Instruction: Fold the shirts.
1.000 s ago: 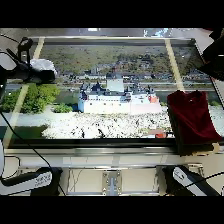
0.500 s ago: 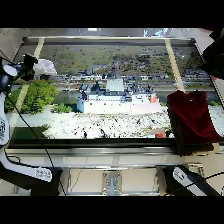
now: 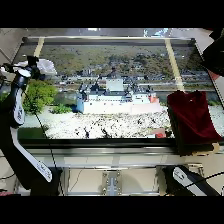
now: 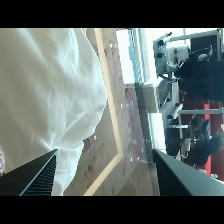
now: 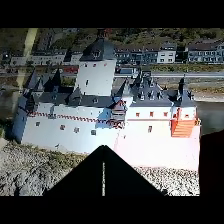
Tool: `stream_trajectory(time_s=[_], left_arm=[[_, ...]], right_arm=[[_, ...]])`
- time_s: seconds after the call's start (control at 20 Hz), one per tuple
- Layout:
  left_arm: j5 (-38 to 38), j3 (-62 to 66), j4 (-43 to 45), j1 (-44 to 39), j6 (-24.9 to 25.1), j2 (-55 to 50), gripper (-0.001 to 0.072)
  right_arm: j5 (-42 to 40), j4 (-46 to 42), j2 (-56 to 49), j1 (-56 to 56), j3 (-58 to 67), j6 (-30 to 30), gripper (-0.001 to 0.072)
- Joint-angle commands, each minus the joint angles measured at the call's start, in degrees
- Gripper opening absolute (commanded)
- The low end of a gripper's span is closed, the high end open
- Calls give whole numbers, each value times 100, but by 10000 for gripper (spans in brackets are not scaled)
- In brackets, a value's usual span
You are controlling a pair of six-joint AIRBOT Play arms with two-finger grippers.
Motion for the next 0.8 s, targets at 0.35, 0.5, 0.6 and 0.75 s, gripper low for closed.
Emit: stream_trajectory(time_s=[0.35,0.5,0.6,0.75], left_arm=[[-977,612,-11,173,328,-249,586],[-1810,612,-4,326,328,-52,583],[-2164,612,195,391,304,-4,544],[-2188,612,603,398,-81,-107,507]], right_arm=[[-330,42,0,2,2,26,11],[-332,39,-2,2,2,24,12],[-332,37,-2,2,0,24,11],[-328,39,0,2,2,24,11]])
